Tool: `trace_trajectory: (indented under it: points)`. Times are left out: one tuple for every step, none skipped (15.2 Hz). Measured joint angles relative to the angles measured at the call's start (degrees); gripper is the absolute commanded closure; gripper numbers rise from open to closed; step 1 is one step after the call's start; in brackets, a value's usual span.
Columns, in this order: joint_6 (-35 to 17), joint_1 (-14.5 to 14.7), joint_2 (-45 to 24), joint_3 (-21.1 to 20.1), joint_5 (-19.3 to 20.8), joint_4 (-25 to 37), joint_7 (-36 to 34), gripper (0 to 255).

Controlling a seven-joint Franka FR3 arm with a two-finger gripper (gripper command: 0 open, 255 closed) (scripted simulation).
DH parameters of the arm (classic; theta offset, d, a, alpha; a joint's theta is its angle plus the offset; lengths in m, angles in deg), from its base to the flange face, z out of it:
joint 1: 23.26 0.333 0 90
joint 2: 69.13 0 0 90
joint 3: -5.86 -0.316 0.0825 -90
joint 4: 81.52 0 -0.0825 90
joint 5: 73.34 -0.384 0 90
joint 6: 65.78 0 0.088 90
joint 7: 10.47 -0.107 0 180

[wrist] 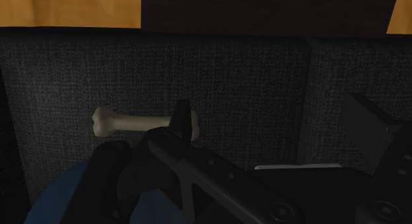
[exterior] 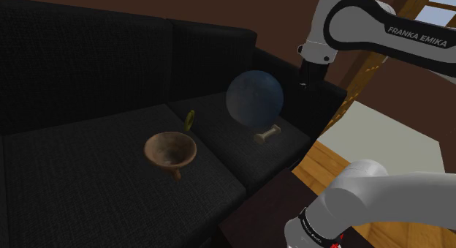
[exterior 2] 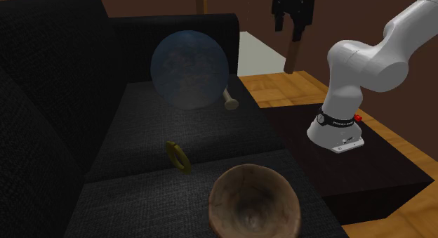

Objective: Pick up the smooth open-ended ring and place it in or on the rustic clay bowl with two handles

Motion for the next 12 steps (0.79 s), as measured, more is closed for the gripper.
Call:
trace_trajectory:
  points:
    - [0.00,0.00,0.00,0.00,0.00,0.00,0.00,0]
    - [-0.73,-0.08,-0.10,-0.55,-0.48,-0.54,-1.12,0]
    - [-1.87,-0.14,-0.71,-1.58,-1.37,-0.93,-3.06,0]
    - [-2.98,-0.19,-1.48,-2.91,-2.48,-1.07,-5.49,0]
    - [-4.00,-0.33,-1.73,-4.05,-3.44,-1.56,-7.83,0]
    - [-5.29,-0.51,-2.56,-5.23,-4.37,-1.74,-10.23,0]
    - [-6.56,-0.65,-3.03,-6.45,-5.31,-2.25,-12.68,0]
    - [-8.03,-0.76,-3.81,-7.83,-6.30,-2.62,-15.27,0]
    - [-9.45,-0.91,-4.66,-9.15,-7.20,-2.84,-17.82,0]
    - [-10.97,-1.13,-6.22,-10.56,-8.05,-2.44,-20.44,0]
    - [-12.70,-1.33,-7.79,-12.02,-8.86,-2.26,-23.12,0]
    - [-14.28,-1.60,-8.98,-13.24,-9.48,-2.30,-25.59,0]
